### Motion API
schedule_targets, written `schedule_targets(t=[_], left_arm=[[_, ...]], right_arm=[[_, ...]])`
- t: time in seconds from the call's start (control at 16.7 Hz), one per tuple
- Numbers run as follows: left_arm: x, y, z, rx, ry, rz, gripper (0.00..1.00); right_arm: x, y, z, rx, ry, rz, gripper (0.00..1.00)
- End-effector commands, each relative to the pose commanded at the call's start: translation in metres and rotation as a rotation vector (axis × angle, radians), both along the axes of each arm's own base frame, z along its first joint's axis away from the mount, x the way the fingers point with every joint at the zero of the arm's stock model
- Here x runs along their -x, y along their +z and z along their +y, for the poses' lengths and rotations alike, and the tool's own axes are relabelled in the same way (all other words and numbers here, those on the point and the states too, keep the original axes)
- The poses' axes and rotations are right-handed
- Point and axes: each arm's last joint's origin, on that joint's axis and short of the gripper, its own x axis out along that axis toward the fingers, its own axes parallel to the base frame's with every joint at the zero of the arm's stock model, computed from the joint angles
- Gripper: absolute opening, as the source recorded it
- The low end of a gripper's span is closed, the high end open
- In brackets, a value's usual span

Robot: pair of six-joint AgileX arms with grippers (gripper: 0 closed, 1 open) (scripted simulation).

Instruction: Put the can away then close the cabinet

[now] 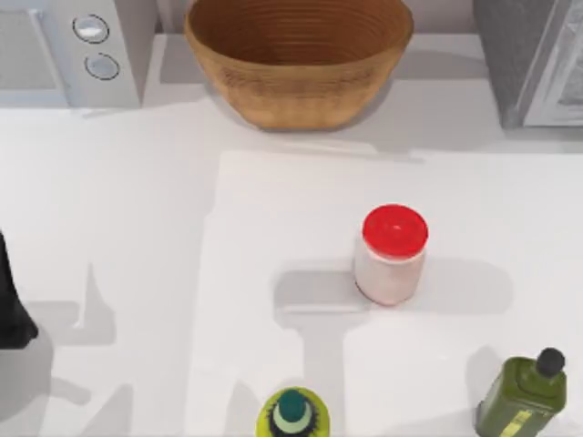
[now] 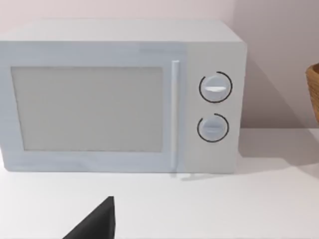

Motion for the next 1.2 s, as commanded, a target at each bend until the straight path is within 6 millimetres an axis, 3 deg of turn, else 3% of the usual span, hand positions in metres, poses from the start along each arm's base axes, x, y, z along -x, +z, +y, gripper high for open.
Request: schedule_targets(t=[0.12,0.3,0.54,0.72,0.9,1.08,1.2], left_arm=[[0.000,0.000,0.000,0.000,0.000,0.000,1.00],[0.000,0.000,0.000,0.000,0.000,0.000,1.00],[0.000,0.000,0.000,0.000,0.000,0.000,1.00],[0.000,0.000,0.000,0.000,0.000,0.000,1.00],[0.000,0.000,0.000,0.000,0.000,0.000,1.00],[0.000,0.000,0.000,0.000,0.000,0.000,1.00],[0.000,0.000,0.000,0.000,0.000,0.000,1.00]], right_arm=[[-0.005,0.023,-0.020,-0.001,-0.019,0.000,1.00],[-0.012,0.076,-0.048,-0.001,-0.046,-0.001,1.00],[-0.015,0.161,-0.059,-0.014,-0.053,0.005,1.00],[-0.013,0.226,-0.042,-0.039,-0.033,0.018,1.00],[-0.005,0.281,-0.011,-0.031,-0.002,0.016,1.00],[0.004,0.316,0.019,-0.004,0.023,0.004,1.00],[0.008,0.326,0.029,0.008,0.031,-0.002,1.00]])
